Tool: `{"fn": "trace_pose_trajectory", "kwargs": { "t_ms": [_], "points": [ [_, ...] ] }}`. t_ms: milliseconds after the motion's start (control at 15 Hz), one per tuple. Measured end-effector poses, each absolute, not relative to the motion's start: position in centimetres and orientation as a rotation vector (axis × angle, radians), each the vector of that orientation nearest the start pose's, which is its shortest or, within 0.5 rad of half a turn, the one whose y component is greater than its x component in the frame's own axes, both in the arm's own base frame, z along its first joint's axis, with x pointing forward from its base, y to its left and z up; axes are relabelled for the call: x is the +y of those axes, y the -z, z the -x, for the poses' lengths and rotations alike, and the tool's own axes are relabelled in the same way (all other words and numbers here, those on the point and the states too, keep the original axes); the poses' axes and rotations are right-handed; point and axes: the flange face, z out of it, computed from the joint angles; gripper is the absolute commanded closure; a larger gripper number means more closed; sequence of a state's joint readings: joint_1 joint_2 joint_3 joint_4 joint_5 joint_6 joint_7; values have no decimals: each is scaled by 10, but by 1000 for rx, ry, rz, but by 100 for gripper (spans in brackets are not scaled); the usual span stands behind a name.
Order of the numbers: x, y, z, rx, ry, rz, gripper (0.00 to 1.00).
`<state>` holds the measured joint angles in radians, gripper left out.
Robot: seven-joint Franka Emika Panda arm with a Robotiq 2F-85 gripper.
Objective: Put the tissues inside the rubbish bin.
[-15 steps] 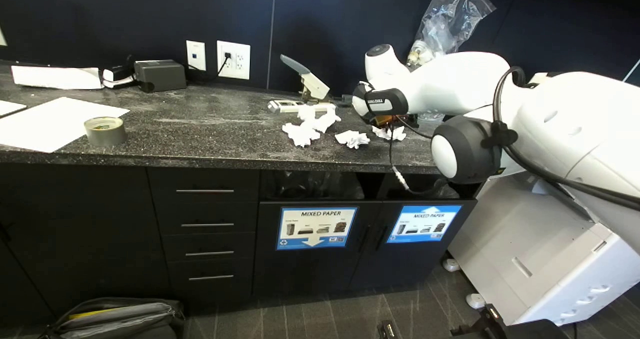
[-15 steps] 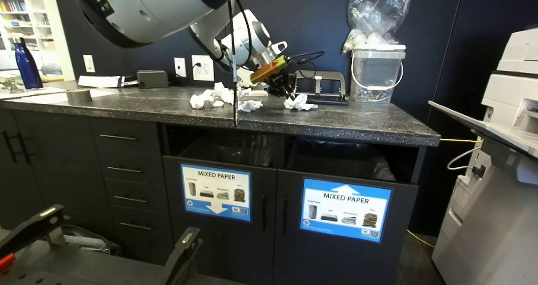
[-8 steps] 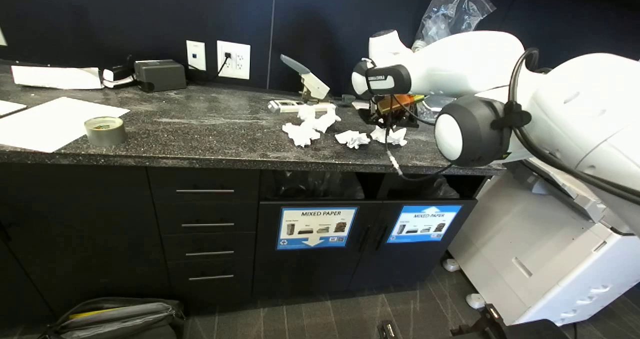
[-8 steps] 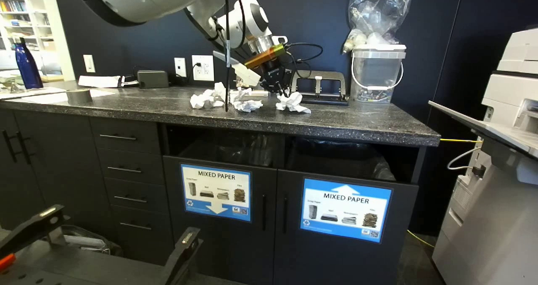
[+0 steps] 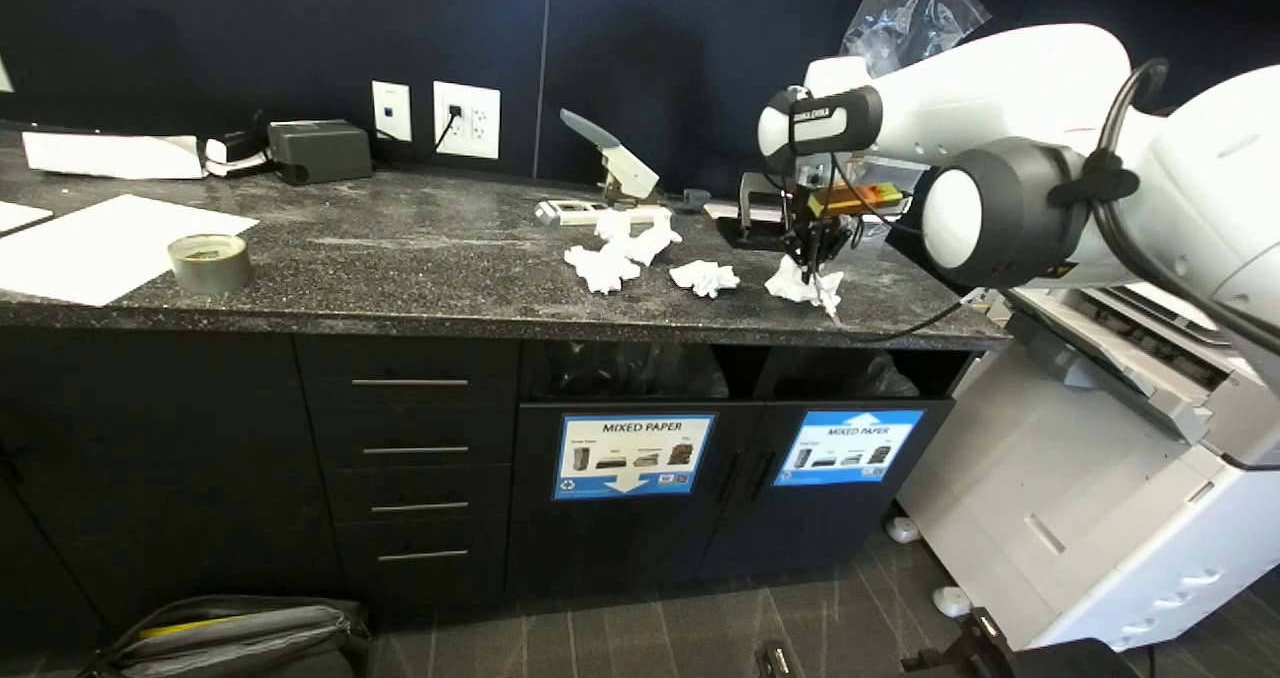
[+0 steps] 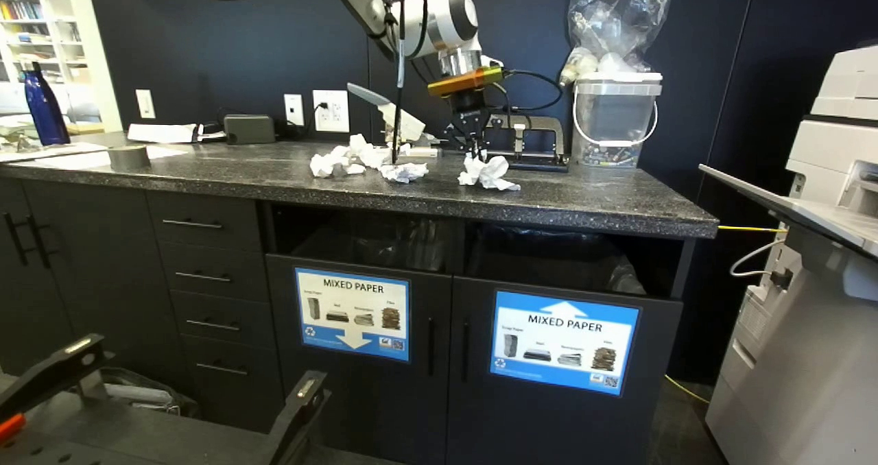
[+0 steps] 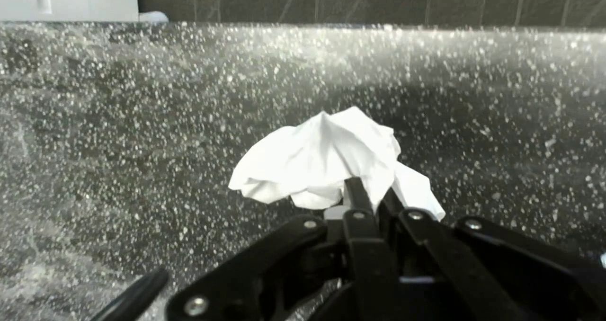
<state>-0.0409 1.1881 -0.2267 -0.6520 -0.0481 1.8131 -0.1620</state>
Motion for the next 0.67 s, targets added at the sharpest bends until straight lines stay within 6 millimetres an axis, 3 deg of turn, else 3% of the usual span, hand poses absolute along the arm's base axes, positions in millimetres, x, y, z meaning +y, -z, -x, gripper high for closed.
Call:
{"fn": "trace_pose_trajectory", "kwargs": {
  "t_ms": [333,667],
  "points": [
    [-172,-241,-760,-133,-294,3267,91],
    [-204,-245,-724,-184,-390,3196,91]
  ]
}}
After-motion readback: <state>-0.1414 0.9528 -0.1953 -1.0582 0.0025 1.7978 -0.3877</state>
